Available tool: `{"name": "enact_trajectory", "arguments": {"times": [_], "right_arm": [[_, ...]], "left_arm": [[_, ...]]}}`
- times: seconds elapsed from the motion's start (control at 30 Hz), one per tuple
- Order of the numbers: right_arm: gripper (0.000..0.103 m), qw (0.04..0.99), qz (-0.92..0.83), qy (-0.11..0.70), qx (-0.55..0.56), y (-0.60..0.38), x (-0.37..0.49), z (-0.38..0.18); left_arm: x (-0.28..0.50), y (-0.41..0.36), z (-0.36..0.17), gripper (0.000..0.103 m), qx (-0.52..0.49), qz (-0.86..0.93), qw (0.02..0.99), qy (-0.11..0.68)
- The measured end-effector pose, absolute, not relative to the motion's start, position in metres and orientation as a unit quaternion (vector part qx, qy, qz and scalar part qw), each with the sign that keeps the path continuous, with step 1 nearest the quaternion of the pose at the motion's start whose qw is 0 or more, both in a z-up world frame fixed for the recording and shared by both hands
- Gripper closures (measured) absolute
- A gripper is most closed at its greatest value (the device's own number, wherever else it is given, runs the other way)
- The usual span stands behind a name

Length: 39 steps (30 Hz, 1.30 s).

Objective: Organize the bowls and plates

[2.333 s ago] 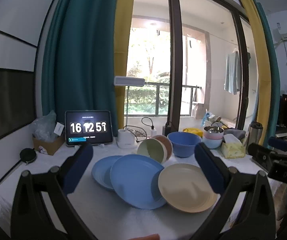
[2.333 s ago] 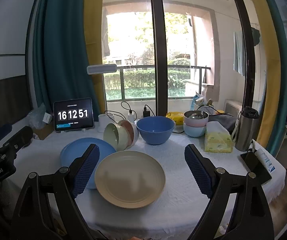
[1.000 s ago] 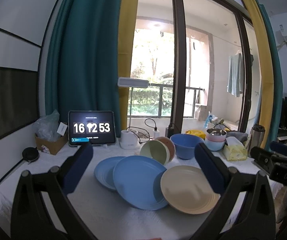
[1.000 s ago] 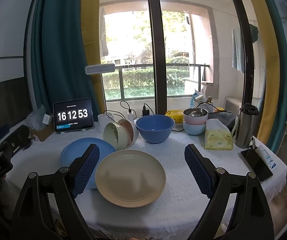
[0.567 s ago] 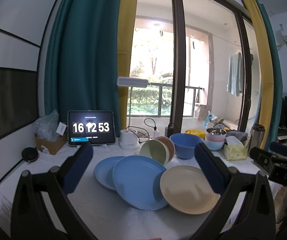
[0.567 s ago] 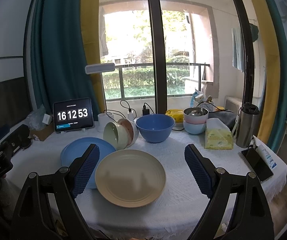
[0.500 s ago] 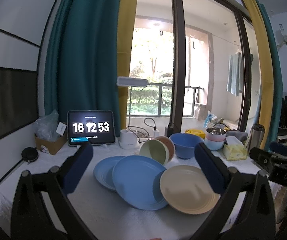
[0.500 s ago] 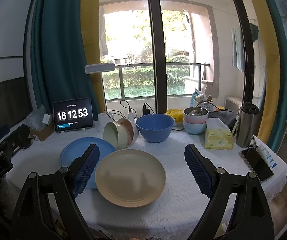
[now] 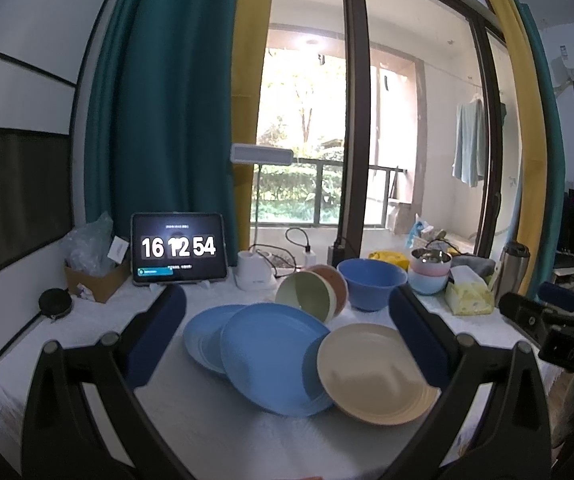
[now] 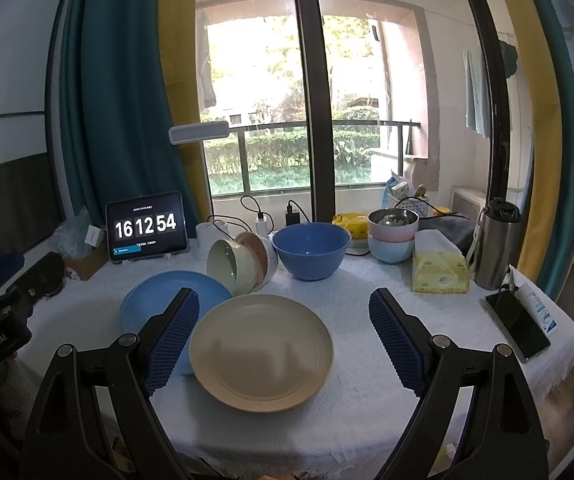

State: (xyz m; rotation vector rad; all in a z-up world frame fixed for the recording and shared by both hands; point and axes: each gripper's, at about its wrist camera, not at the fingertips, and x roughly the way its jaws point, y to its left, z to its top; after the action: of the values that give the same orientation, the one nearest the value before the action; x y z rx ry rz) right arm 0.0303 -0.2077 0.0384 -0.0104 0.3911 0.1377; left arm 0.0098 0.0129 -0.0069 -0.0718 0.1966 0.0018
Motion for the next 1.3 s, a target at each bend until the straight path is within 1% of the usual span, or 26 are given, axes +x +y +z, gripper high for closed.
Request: {"name": "enact_trajectory", "arguments": {"times": [1.3], "right_arm": [[0.013, 0.948, 0.050, 0.310, 0.049, -0.256, 0.120, -0.037]], "left_arm": [[0.112, -0.035, -0.077, 0.002, 0.009, -0.014, 0.968, 0.252]]}}
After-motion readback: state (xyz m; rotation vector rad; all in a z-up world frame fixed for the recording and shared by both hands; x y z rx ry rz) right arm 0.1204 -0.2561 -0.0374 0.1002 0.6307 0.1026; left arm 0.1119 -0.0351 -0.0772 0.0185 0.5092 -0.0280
